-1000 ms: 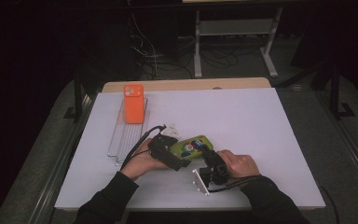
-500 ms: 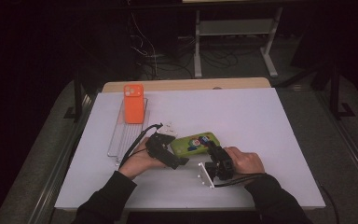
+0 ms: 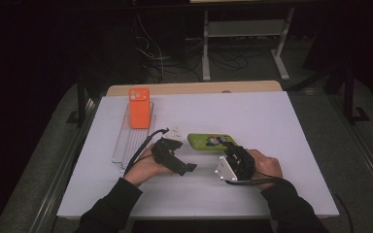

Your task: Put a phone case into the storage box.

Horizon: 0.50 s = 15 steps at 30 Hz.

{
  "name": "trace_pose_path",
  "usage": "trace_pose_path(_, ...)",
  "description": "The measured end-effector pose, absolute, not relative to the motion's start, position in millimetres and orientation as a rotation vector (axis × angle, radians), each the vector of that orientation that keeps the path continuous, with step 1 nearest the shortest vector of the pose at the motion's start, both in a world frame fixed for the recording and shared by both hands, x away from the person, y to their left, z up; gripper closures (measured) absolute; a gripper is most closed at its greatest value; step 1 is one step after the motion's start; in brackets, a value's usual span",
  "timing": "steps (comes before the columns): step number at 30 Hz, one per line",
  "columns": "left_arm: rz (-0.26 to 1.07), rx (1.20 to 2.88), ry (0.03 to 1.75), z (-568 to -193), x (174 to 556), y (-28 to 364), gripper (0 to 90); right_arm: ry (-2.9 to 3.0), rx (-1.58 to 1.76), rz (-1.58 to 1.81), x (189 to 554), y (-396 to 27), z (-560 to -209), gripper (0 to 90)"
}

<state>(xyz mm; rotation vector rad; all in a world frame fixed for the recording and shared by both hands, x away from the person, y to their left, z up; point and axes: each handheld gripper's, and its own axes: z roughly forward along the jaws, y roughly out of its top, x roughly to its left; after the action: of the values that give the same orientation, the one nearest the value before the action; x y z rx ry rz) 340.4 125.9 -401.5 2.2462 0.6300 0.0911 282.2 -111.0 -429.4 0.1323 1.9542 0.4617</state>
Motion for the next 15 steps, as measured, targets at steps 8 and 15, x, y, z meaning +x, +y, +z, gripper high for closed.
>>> trace_pose_path(8,0.113,2.295,0.586,-399,341,128,0.0,2.008,0.247,0.556,291,-124,-421,75.7)
trace_pose_path(15,0.120,2.276,0.606,-400,341,128,0.0,2.059,0.432,0.696,296,-131,-417,75.7)
